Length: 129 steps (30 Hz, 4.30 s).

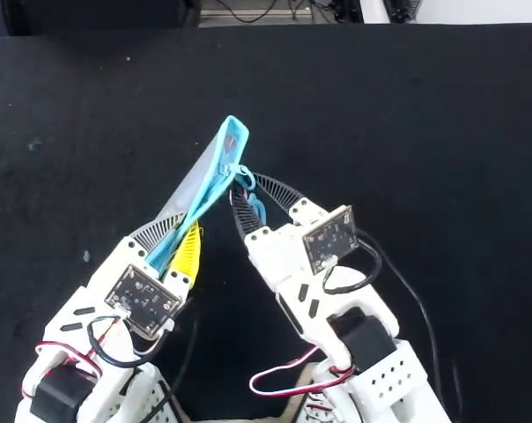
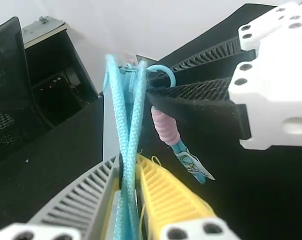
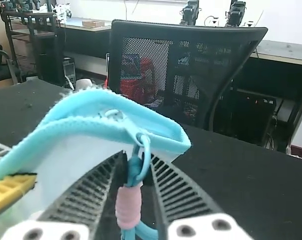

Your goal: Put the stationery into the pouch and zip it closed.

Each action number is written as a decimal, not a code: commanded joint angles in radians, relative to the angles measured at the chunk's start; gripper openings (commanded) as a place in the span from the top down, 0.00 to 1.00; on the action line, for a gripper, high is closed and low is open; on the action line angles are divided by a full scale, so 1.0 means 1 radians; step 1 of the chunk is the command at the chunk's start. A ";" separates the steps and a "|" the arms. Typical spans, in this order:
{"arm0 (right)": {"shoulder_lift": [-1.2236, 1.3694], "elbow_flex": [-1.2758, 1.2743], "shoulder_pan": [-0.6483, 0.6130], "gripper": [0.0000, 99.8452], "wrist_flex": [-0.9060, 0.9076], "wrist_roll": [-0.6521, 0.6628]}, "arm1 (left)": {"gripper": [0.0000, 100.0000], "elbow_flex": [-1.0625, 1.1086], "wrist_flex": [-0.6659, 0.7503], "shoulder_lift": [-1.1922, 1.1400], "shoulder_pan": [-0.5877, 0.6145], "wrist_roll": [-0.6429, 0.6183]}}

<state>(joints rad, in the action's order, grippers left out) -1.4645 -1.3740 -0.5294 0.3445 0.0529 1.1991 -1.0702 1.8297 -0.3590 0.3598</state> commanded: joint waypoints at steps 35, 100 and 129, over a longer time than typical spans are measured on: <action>-0.019 -0.007 0.144 0.99 -0.153 -0.155 | 0.97 0.053 -0.044 -0.006 0.024 -0.017; 0.211 0.073 0.301 0.99 -0.203 -0.153 | 0.97 0.042 -0.092 -0.005 -0.064 -0.017; 0.378 0.130 0.345 0.99 -0.203 -0.158 | 0.97 0.045 -0.083 -0.005 -0.064 -0.017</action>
<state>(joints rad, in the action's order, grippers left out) -1.0902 -1.3080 -0.2348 0.1573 -0.0974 1.2006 -1.1101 1.8297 -0.4266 0.3598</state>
